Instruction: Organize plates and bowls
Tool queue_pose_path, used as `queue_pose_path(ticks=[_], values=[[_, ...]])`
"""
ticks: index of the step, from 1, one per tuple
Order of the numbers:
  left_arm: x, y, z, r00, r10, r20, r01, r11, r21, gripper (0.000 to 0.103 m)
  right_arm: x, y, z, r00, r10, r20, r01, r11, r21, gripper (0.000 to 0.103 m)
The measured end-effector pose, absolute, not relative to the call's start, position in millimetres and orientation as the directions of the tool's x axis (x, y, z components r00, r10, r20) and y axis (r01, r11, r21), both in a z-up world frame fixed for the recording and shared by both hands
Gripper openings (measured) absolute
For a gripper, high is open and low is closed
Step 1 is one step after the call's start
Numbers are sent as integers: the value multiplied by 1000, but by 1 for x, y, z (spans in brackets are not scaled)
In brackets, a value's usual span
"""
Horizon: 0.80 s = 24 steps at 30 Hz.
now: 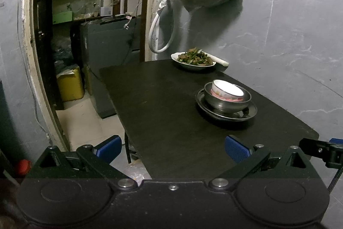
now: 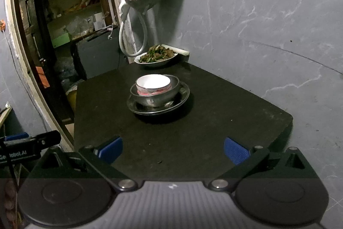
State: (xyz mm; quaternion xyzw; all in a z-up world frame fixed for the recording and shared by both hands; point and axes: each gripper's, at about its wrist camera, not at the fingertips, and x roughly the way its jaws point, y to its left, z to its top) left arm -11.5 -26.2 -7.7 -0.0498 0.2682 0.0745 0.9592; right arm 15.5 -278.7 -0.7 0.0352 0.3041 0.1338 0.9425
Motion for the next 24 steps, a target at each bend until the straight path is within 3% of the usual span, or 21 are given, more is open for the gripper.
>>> queue_pose_path(ticks=[24], values=[[-8, -24, -11, 840, 122, -528, -178, 983, -55, 102, 24, -272, -4, 767, 274, -580, -235, 961, 143, 103]])
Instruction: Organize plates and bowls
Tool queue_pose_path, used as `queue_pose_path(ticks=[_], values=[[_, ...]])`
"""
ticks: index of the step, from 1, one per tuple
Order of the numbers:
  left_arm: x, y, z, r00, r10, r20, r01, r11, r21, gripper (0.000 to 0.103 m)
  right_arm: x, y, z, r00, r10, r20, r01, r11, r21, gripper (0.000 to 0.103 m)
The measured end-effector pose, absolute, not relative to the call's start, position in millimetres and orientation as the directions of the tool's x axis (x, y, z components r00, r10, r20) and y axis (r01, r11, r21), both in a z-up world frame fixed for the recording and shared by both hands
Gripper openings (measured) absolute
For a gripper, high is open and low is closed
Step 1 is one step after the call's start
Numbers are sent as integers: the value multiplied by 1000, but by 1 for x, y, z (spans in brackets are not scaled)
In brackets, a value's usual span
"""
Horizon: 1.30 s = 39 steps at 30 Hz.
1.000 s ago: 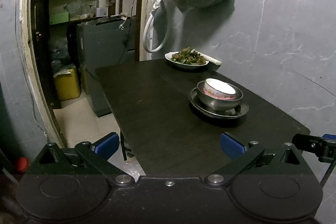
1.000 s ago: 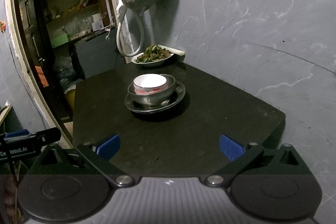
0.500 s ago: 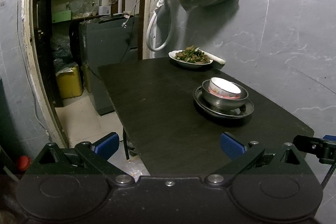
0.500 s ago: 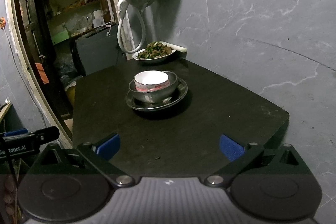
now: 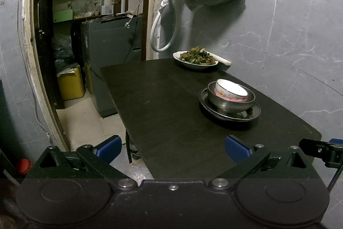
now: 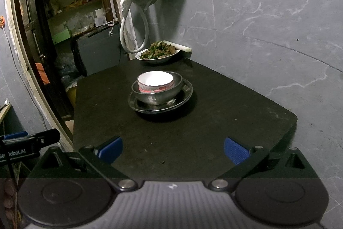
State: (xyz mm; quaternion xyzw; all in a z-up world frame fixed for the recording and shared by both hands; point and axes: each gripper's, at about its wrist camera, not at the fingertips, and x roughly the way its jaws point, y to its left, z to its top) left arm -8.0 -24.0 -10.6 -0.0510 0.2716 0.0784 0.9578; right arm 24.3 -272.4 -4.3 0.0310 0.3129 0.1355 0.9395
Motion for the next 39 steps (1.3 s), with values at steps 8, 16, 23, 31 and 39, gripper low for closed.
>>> queue_pose_path(ticks=[8, 16, 23, 31, 39], values=[[-8, -24, -11, 841, 123, -528, -178, 982, -56, 102, 25, -271, -5, 766, 275, -581, -236, 961, 144, 103], [-8, -24, -11, 840, 124, -529, -179, 982, -55, 102, 26, -271, -7, 763, 283, -580, -239, 959, 154, 103], [-8, -25, -11, 840, 125, -529, -180, 982, -53, 102, 26, -272, -8, 761, 285, -583, -238, 958, 159, 103], [-8, -24, -11, 840, 126, -528, -181, 982, -53, 102, 26, -273, -8, 760, 287, -583, -237, 958, 163, 103], [-8, -25, -11, 840, 126, -527, -180, 982, -52, 102, 26, -275, -8, 761, 286, -582, -235, 958, 164, 103]])
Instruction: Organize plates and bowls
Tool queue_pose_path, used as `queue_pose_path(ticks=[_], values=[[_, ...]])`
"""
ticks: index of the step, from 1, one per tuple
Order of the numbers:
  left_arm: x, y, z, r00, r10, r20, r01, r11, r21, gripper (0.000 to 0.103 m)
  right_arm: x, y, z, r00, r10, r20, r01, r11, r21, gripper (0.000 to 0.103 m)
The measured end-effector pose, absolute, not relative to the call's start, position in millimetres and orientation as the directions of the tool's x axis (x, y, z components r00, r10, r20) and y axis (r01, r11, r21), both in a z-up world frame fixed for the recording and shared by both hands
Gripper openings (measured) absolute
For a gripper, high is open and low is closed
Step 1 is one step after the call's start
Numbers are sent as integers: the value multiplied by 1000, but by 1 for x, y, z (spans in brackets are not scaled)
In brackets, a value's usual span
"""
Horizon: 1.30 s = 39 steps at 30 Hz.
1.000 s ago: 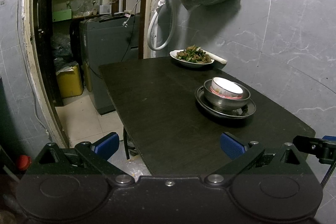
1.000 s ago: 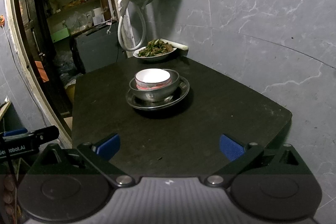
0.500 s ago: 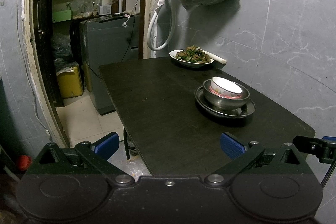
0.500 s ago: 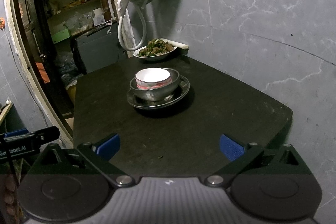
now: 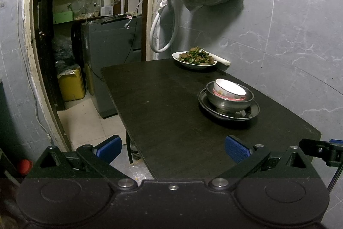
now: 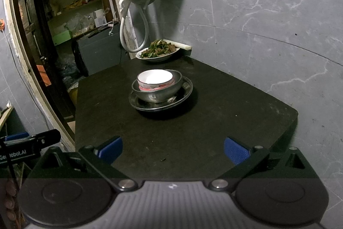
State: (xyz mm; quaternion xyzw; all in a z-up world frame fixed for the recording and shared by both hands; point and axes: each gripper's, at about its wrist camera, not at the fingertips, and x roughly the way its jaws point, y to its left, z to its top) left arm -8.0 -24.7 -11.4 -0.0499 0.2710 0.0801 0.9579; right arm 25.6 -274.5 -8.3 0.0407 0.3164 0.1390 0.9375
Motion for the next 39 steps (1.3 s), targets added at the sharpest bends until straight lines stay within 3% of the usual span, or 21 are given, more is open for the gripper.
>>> queue_pose_path(ticks=[39], values=[[-11, -25, -7, 859, 124, -497, -172, 984, -51, 102, 22, -276, -9, 758, 286, -586, -231, 958, 168, 103]])
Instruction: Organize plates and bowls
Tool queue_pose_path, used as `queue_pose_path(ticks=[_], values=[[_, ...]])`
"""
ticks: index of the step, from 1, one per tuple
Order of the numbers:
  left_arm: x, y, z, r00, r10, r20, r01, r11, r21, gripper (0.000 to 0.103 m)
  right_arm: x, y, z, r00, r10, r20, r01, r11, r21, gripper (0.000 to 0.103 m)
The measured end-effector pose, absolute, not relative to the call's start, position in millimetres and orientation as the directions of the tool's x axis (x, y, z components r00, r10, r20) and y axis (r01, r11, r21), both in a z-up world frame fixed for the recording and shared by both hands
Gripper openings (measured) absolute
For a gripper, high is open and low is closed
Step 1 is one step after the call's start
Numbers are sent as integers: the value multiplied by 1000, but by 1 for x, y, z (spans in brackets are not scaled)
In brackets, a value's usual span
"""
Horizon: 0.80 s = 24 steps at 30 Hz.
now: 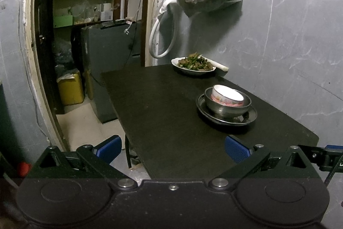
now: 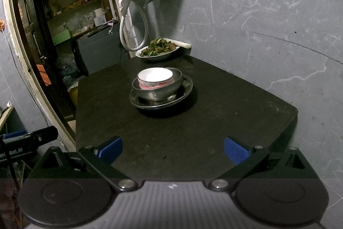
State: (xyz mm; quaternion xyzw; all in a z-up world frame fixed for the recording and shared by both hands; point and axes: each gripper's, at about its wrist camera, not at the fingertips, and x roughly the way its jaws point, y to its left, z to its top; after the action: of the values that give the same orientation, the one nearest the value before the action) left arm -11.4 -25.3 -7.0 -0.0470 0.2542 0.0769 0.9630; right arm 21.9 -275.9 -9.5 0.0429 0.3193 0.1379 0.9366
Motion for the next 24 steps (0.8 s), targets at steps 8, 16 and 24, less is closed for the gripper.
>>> queue_pose_path(ticks=[8, 16, 24], values=[[-10, -29, -7, 859, 134, -495, -171, 985, -30, 102, 21, -275, -10, 756, 286, -589, -230, 958, 170, 103], [-10, -29, -7, 856, 138, -499, -174, 984, -26, 102, 22, -275, -11, 754, 287, -591, -231, 958, 171, 103], [-10, -29, -8, 855, 138, -500, -173, 985, -26, 102, 23, -274, -13, 750, 290, -594, -234, 957, 172, 103]])
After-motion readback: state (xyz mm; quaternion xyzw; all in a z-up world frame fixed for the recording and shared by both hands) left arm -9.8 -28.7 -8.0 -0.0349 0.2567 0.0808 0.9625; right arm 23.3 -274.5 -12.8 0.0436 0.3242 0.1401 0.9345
